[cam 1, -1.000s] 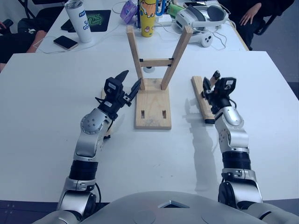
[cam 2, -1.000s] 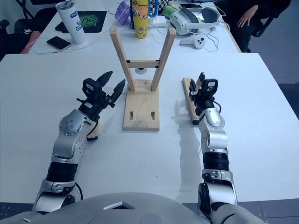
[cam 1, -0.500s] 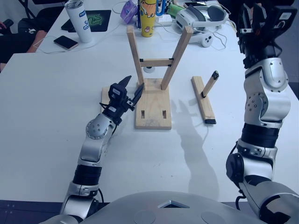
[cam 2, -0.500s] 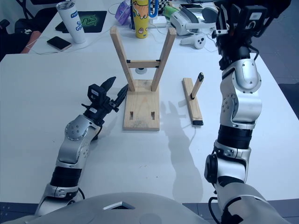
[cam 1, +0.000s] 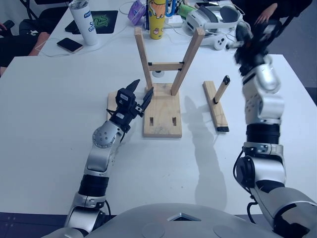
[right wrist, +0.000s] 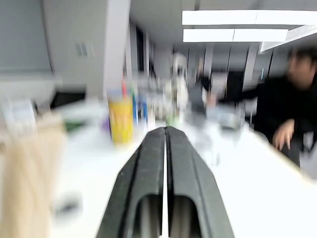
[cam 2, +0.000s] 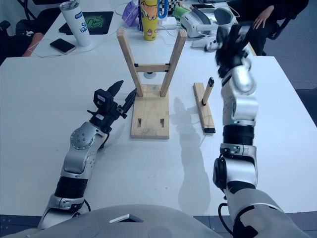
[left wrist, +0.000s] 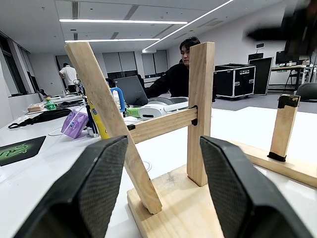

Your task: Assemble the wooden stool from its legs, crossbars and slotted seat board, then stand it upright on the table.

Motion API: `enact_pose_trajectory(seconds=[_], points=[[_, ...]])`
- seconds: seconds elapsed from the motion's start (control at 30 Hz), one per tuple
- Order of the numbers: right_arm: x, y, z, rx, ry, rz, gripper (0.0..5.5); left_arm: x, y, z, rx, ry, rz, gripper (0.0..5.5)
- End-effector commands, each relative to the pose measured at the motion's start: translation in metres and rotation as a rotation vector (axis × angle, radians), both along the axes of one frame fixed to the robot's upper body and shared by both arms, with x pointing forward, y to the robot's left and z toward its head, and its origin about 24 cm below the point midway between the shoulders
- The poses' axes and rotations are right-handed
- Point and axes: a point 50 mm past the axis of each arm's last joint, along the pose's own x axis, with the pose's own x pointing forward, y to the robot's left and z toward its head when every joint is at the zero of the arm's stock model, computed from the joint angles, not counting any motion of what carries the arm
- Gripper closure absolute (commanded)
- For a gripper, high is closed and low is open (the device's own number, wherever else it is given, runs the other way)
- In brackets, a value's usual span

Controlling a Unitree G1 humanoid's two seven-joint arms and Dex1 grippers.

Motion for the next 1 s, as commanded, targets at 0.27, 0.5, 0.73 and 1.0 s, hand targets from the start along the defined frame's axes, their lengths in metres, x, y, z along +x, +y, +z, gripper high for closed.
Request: enact_pose_trajectory(seconds=[0.27,0.5,0.73,1.0], points=[[-0.008,-0.007,-0.057,-0.012,0.217,-0.027,5.49,0.005,-0.002,0.006,-0.008,-0.011,0.004,2.85],[-0.006,-0.010,0.037,-0.026,-0.367,-0.051,5.49,0.004,-0.004,0.002,-0.010,0.000,-0.001,2.85],[-0.018,-0.003,0.130,-0.055,-0.654,-0.030,5.49,-0.005,-0.021,-0.003,-0.040,0.015,-0.039,2.85],[-0.014,0.014,0.133,-0.046,-0.633,0.045,5.49,-0.005,-0.020,-0.002,-0.050,0.012,-0.019,2.85]])
